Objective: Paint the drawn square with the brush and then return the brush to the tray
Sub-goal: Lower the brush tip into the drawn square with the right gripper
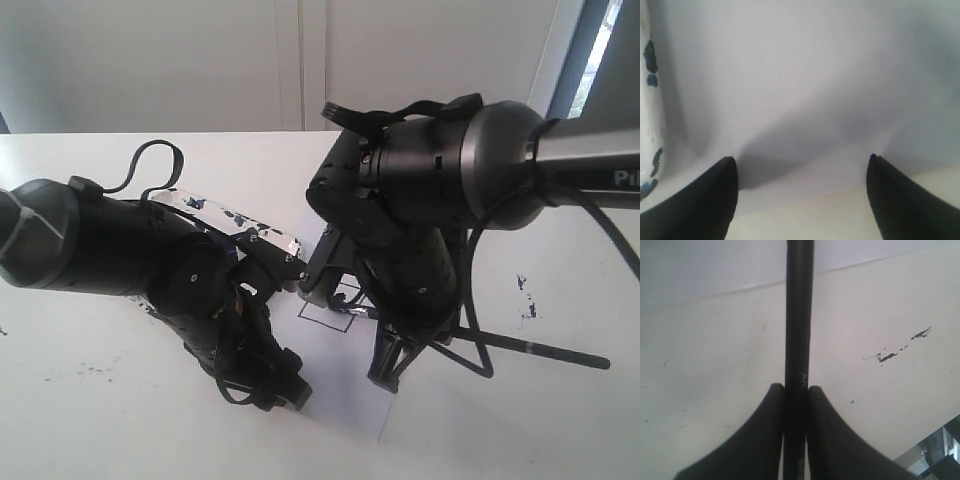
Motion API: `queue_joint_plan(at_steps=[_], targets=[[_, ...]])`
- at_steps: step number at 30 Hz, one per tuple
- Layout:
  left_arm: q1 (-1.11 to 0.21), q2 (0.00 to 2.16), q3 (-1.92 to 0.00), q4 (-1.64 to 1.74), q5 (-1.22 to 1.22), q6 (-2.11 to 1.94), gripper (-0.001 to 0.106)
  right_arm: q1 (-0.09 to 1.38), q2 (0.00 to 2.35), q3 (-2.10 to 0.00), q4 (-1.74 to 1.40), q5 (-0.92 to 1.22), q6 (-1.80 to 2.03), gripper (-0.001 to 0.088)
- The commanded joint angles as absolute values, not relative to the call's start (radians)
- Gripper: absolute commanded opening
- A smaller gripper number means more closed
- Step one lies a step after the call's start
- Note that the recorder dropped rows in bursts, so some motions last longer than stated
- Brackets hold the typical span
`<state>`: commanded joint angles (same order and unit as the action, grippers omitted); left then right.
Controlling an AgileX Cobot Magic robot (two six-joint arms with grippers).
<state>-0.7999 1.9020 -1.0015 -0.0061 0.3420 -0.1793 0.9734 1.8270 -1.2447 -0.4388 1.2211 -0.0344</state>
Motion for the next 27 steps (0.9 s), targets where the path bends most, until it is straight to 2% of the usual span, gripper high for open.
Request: queue_joint_plan(at_steps=[27], targets=[[-0.8,1.902,-1.001,-0.006,0.35,-0.179,0.075,0.936,1.917,-1.245,-0.655,1.168,0.025,0.0]])
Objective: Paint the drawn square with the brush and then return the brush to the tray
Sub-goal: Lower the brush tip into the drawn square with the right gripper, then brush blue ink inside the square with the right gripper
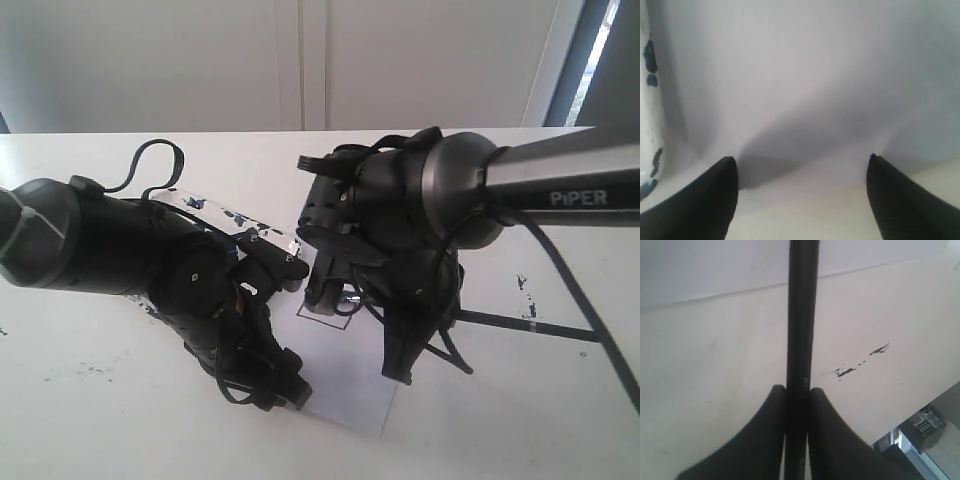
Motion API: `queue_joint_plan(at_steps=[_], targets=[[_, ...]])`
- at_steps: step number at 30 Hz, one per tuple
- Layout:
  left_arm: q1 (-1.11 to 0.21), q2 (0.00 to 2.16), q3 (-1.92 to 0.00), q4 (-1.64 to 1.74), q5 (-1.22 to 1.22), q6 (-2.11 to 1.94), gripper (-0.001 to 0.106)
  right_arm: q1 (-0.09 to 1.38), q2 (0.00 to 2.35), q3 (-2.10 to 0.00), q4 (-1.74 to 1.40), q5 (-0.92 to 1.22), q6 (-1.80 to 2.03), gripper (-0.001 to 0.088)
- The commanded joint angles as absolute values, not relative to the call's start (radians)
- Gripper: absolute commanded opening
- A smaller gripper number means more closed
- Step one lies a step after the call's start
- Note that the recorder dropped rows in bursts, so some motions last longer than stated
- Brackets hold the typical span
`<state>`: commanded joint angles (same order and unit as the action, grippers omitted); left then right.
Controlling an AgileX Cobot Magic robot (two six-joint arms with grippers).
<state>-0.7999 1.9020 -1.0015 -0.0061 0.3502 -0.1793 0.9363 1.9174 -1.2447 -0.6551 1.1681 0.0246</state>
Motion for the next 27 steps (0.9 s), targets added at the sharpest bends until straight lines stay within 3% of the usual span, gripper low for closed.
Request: queue_joint_plan(at_steps=[9,27], targets=[[-0.8,1.902,-1.001,-0.006,0.35,-0.179,0.075,0.936,1.92,-1.249,-0.718,1.159,0.064,0.0],[-0.8,1.902,-1.001,-0.006,0.346,-0.179,0.075,0.94,1.913,-1.303,-0.532,1.197,-0.042,0.0]])
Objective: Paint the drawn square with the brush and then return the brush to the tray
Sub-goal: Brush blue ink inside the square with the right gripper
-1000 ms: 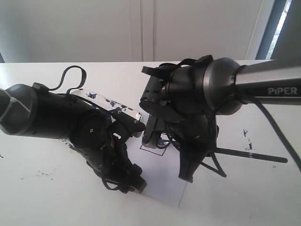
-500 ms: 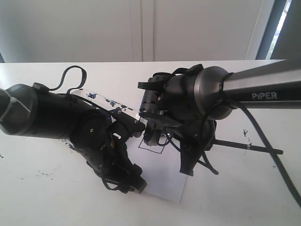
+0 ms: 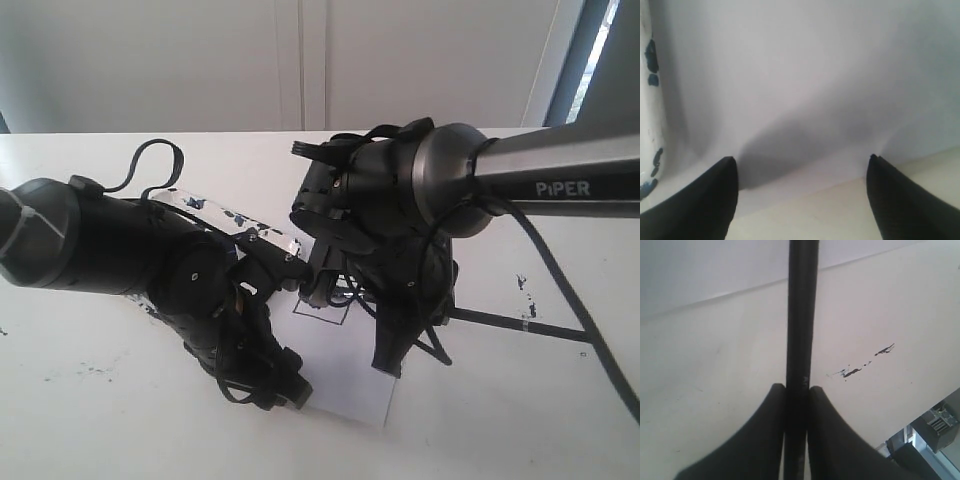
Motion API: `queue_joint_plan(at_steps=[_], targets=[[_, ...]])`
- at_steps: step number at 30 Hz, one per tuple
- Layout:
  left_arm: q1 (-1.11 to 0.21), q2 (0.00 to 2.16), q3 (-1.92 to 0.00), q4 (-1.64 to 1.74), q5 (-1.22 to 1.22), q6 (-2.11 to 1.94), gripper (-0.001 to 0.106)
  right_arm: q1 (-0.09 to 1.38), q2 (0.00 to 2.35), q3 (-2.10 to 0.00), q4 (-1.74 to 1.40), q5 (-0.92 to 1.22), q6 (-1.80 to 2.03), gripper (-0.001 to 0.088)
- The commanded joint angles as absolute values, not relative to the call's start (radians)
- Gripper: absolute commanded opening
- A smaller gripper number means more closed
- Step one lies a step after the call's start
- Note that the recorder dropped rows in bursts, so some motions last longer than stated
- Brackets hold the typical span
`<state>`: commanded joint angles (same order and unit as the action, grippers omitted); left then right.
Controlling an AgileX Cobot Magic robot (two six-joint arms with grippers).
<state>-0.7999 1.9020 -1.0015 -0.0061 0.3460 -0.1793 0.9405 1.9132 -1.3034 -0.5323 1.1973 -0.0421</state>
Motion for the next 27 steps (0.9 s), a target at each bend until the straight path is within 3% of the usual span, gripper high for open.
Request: queue_joint_plan(at_steps=[27], targets=[[-0.8,1.902,-1.001,-0.006,0.354,-0.187,0.075,0.955,1.889,-1.303,-0.561,1.207,-0.063,0.0]])
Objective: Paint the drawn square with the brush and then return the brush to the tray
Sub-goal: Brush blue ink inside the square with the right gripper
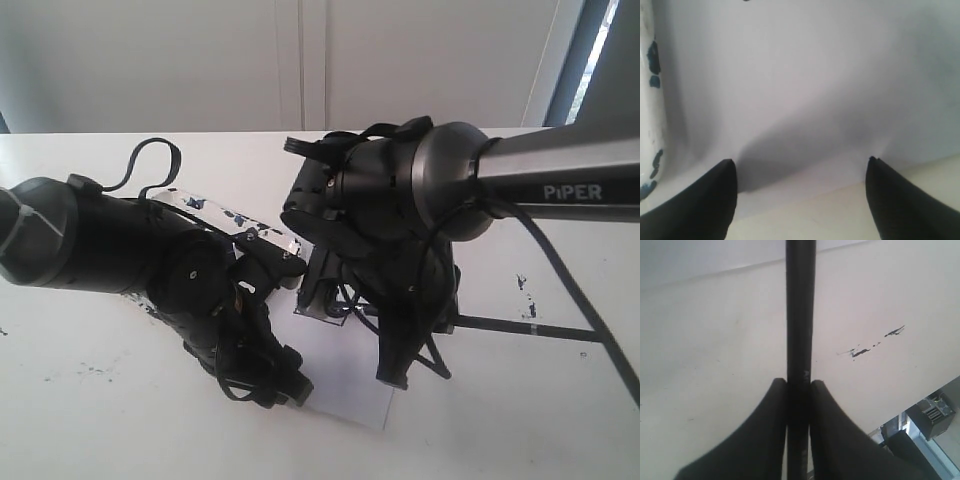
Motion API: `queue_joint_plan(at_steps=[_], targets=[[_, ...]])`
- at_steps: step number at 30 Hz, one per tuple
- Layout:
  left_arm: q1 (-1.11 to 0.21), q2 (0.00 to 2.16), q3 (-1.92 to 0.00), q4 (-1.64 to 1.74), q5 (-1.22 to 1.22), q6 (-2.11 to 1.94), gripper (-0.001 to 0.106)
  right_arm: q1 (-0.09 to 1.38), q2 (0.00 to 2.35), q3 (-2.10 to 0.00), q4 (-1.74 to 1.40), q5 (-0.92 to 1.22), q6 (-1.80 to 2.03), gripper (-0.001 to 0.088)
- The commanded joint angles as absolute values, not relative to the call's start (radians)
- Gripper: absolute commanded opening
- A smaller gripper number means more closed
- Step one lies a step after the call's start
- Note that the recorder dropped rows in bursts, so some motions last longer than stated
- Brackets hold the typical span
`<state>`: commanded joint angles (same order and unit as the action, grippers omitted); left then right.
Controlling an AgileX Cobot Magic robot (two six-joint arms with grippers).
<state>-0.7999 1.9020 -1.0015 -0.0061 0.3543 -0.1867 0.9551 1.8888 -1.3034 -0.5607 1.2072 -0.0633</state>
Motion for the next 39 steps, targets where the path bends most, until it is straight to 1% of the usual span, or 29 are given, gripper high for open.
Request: queue_joint_plan(at_steps=[4,10,39], targets=[[-0.8,1.902,-1.001,-0.006,0.36,-0.187,0.075,0.933,1.889,-1.303,-0.629,1.206,-0.018,0.0],[-0.8,1.902,-1.001,-0.006,0.362,-0.187,0.075,0.916,1.889,-1.303,-0.643,1.186,-0.017,0.0],[-0.8,1.902,-1.001,-0.006,0.367,-0.187,0.075,0.918,1.877,-1.303,-0.438,1.221,-0.119,0.0]])
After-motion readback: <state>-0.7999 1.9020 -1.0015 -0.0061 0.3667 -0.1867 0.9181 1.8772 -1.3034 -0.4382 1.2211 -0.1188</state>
